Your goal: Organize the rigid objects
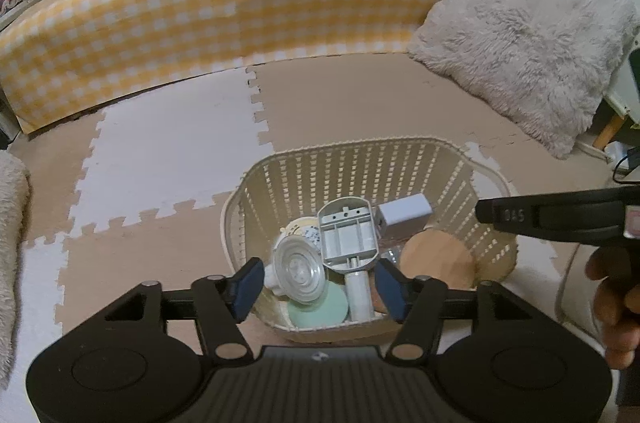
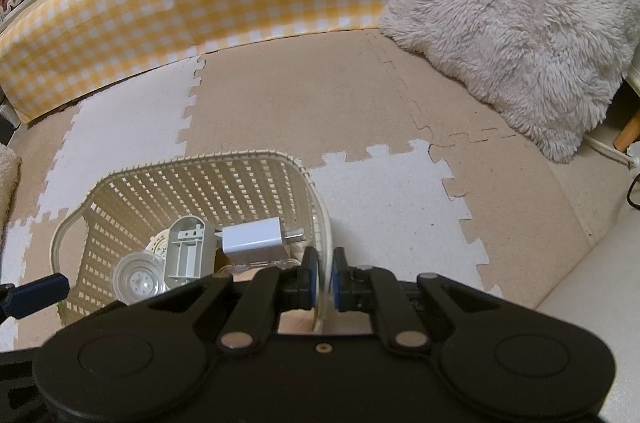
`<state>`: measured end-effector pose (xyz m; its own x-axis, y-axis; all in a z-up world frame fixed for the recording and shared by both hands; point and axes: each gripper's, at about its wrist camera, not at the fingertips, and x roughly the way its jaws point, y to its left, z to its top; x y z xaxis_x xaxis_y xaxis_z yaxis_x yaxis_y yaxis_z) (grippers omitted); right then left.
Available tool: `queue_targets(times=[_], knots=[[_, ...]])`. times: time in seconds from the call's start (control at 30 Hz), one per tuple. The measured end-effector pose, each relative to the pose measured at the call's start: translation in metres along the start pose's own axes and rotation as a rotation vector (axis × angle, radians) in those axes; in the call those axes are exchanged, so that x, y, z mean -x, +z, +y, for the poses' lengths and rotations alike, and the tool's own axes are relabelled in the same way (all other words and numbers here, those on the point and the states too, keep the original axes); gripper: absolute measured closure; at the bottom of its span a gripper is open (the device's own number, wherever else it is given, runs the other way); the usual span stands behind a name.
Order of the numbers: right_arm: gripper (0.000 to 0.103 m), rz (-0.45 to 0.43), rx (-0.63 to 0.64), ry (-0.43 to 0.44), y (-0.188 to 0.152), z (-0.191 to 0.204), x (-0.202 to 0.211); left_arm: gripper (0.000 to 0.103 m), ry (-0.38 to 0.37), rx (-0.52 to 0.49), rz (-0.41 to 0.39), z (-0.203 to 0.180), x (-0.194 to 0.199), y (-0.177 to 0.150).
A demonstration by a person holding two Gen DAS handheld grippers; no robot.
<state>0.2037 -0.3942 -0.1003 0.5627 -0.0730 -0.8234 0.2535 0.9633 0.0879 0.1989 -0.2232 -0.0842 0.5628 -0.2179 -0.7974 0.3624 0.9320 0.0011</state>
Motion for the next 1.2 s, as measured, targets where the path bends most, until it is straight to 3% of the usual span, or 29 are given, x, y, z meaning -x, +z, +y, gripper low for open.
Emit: queue_targets(times=[0.13,0.23,0.57,0.67,0.83,0.97,1.2], knots=[[0.095,0.000,-0.001,0.001,0.000,0.000,0.000,0.031,-0.012,0.010,-0.005,0.002,0.006,-0.001],[0.095,0.000,-0.001,0.000,0.000,0.000,0.000,0.012,-0.024,0.030,-0.014,0.005,0.011,-0.002],[0.093,0.003,0.005,-0.021,0.000,0.002,0.003,0.000,-0.051,0.066,-0.042,0.024,0.032,-0.007],[0.084,-0.037,0.014,-0.034,0.000,0.005,0.018,0.000,-0.055,0.083,-0.058,0.033,0.040,-0.008],[0.056,-0.127,0.005,-0.021,-0.002,0.009,0.055,0.000,-0.064,0.104,-0.090,0.048,0.059,-0.011],[0.048,-0.193,-0.004,-0.029,-0.007,0.016,0.090,0.000,-0.078,0.108,-0.131,0.062,0.077,-0.015],[0.023,-0.277,-0.003,-0.055,-0.023,0.032,0.147,0.000,-0.057,0.112,-0.209,0.083,0.115,-0.024]])
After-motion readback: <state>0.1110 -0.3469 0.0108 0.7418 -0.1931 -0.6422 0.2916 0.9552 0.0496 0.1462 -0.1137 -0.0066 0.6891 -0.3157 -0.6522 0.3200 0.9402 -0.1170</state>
